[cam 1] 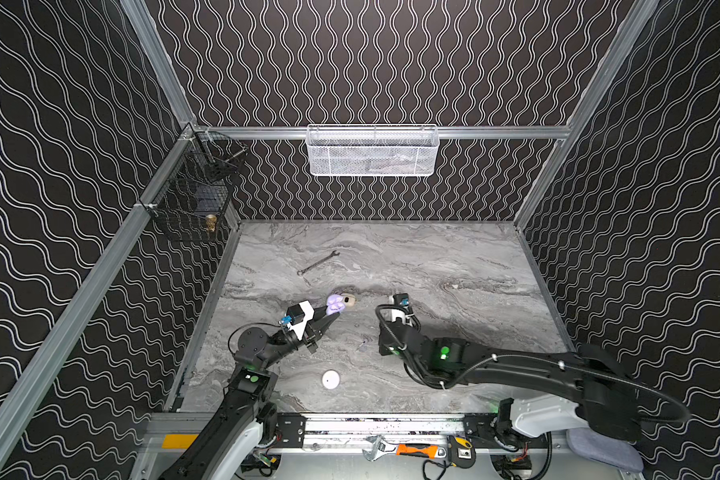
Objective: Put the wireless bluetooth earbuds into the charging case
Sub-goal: 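Lift the lilac earbud and carry it to the case in the left gripper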
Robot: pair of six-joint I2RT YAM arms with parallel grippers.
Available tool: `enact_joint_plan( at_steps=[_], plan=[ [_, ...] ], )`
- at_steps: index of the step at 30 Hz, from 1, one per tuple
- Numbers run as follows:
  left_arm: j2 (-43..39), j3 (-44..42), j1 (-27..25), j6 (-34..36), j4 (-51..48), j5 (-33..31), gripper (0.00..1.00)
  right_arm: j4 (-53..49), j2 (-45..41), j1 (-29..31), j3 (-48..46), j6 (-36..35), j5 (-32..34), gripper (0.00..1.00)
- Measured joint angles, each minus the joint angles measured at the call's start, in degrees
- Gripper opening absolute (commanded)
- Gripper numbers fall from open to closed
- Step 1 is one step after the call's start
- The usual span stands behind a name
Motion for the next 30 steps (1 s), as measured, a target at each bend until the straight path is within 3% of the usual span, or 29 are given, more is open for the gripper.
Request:
enact_joint_plan(
  at_steps=[7, 14, 23, 30],
  plan=[
    [2.49, -3.02, 0.0, -0.35, 11.52, 2.56, 0.0, 13.53, -6.84, 4.17, -0.35, -6.86, 5.05, 0.11],
    [3.08, -5.75, 0.0, -1.49, 21.81, 4.33, 0.0, 28.96, -3.02, 9.18, 0.83, -14.84, 7.15, 0.11],
    [0.24, -6.75, 0.0, -1.46, 24.37, 3.69, 0.0, 42.93, 3.74, 11.63, 2.78, -21.16, 6.71, 0.12],
    [-1.7, -6.73, 0.0, -1.44, 23.12, 2.78, 0.0, 48.0, 7.19, 11.82, 3.1, -22.25, 6.03, 0.13]
  ],
)
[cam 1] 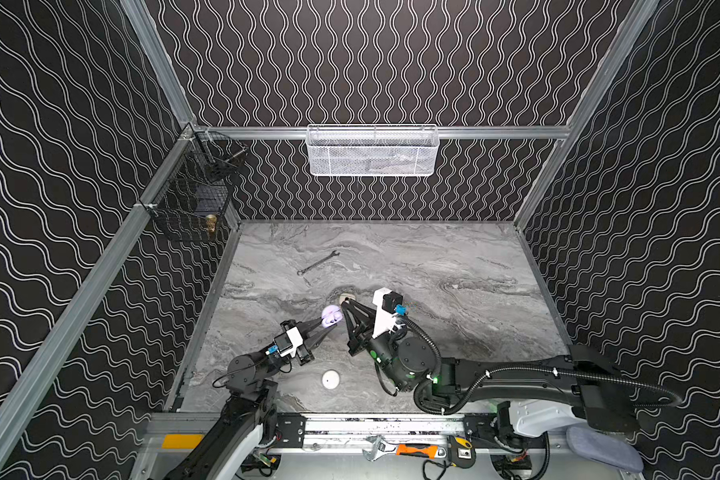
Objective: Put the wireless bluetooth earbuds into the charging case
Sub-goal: 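Lift the lilac earbud and carry it to the case in the left gripper, then lower the lilac earbud into the open case and open the right gripper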
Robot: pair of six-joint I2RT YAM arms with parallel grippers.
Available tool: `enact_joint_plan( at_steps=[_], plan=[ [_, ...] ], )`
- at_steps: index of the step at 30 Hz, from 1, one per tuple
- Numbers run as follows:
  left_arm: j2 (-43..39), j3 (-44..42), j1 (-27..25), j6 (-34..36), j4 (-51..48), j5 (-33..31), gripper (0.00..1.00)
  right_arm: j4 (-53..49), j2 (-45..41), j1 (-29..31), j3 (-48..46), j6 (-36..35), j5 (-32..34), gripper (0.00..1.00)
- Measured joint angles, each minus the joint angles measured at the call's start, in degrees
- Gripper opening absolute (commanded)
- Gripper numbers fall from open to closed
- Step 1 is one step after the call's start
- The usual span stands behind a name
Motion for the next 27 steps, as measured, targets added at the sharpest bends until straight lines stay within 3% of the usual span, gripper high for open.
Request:
enact_joint_plan(
  at_steps=[27],
  plan=[
    [-4.17, 0.61, 0.0, 0.24, -7.69, -1.55, 0.0, 6.03, 4.94, 0.09, -0.44, 0.24, -0.87, 0.13]
  ],
)
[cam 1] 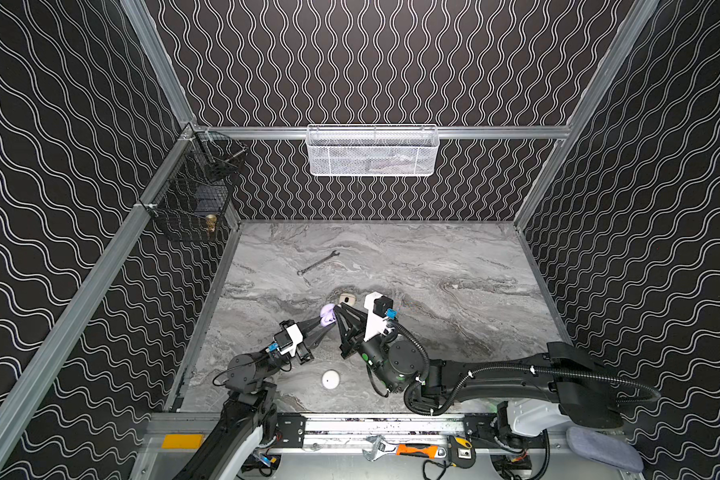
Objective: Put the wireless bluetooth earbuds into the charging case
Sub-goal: 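Lower the lilac earbud into the open case and open the right gripper, then move the right gripper back over the remaining lilac earbud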
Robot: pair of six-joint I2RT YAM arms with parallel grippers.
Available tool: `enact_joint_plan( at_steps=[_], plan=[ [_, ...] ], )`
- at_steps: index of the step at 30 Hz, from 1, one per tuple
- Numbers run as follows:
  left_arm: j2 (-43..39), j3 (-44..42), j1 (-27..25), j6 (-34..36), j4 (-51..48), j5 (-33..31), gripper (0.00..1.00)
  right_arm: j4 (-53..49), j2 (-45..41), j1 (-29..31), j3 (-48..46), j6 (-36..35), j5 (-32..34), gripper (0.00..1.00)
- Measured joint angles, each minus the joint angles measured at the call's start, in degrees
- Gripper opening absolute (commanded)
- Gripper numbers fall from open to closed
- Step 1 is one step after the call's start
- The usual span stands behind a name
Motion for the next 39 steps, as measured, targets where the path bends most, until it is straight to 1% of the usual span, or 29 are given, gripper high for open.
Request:
enact_joint_plan(
  at_steps=[9, 16, 19, 24, 29, 32, 34, 36, 39],
  plan=[
    [0.55, 0.13, 0.0, -0.04, -0.33, -0.04, 0.0, 1.55, 1.81, 0.09, 0.13, -0.2, 0.57, 0.12],
    [-1.11, 0.57, 0.0, -0.02, -2.23, -0.13, 0.0, 4.09, 2.4, 1.14, -0.31, -1.7, 2.45, 0.13],
    [-1.62, 0.57, 0.0, -0.02, -2.99, -0.15, 0.0, 5.49, 3.02, 1.68, -0.52, -2.16, 3.41, 0.18],
    [-1.79, 0.57, 0.0, 0.0, -3.19, -0.09, 0.0, 8.33, 4.09, 2.91, -0.79, -4.68, 5.46, 0.23],
    [-1.97, 0.57, 0.0, 0.0, -3.23, -0.76, 0.0, 9.62, 4.28, 3.72, -1.29, -6.05, 5.9, 0.36],
    [-2.03, 0.57, 0.0, -0.02, -3.3, -1.07, 0.0, 10.21, 4.31, 4.0, -1.55, -6.27, 5.86, 0.48],
    [-2.32, 0.57, 0.0, -0.02, -3.34, -1.14, 0.0, 10.75, 4.26, 4.2, -2.03, -6.73, 5.86, 0.54],
    [-2.47, 0.57, 0.0, -0.02, -3.41, -1.25, 0.0, 11.06, 3.78, 4.5, -2.97, -7.78, 5.99, 0.56],
    [-2.62, 0.57, 0.0, 0.0, -3.48, -1.25, 0.0, 12.5, 1.2, 5.4, -5.31, -9.73, 7.06, 0.57]
  ],
)
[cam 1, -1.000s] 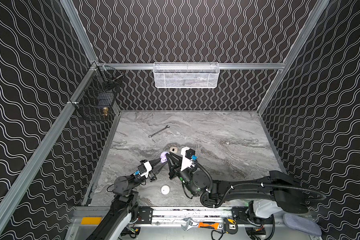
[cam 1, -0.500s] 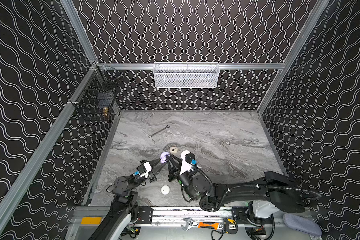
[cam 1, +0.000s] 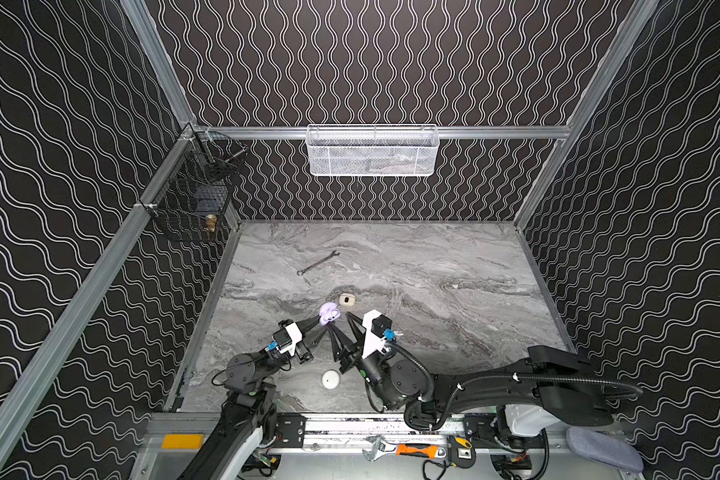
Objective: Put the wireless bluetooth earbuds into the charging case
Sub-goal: 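Move the right gripper back over the remaining lilac earbud, then lower the right gripper and close it on the second lilac earbud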
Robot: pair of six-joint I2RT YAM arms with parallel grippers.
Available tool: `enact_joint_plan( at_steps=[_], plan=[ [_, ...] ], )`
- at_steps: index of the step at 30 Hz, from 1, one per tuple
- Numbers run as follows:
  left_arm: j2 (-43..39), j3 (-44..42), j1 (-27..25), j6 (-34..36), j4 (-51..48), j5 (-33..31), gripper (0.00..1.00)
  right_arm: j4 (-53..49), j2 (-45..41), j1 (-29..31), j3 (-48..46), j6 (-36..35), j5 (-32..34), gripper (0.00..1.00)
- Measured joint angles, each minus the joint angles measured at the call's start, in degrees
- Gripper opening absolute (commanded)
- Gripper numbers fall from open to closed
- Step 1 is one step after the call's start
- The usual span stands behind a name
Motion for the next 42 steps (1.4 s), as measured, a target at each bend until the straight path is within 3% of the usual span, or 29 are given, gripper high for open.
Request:
enact_joint_plan(
  at_steps=[8, 11, 14, 17, 22, 30, 42],
  plan=[
    [0.37, 0.26, 0.0, 0.11, -1.33, -0.11, 0.0, 2.08, -14.03, 1.2, -10.16, -3.72, 4.96, 0.61],
    [-0.42, 0.87, 0.0, 1.03, -3.26, -0.79, 0.0, -7.37, -19.78, -0.22, -11.96, 2.56, 7.17, 0.6],
    [-1.62, 1.07, 0.0, 1.22, -5.05, -1.7, 0.0, -23.67, -21.68, -5.73, -10.4, 14.4, 4.37, 0.57],
    [-2.47, 1.16, 0.0, 1.75, -7.21, -2.8, 0.0, -36.7, -17.51, -11.87, -9.22, 23.89, -2.4, 0.56],
    [-2.97, 1.92, 0.0, 2.51, -9.79, -3.67, 0.0, -49.29, -7.1, -15.19, -5.35, 31.91, -12.92, 0.56],
    [-3.43, 2.03, 0.0, 2.54, -11.1, -4.04, 0.0, -54.23, 5.79, -20.24, 1.01, 35.32, -28.2, 0.54],
    [-3.72, 2.27, 0.0, 2.67, -12.81, -4.24, 0.0, -56.68, 12.83, -21.53, 5.16, 36.13, -34.51, 0.51]
  ],
)
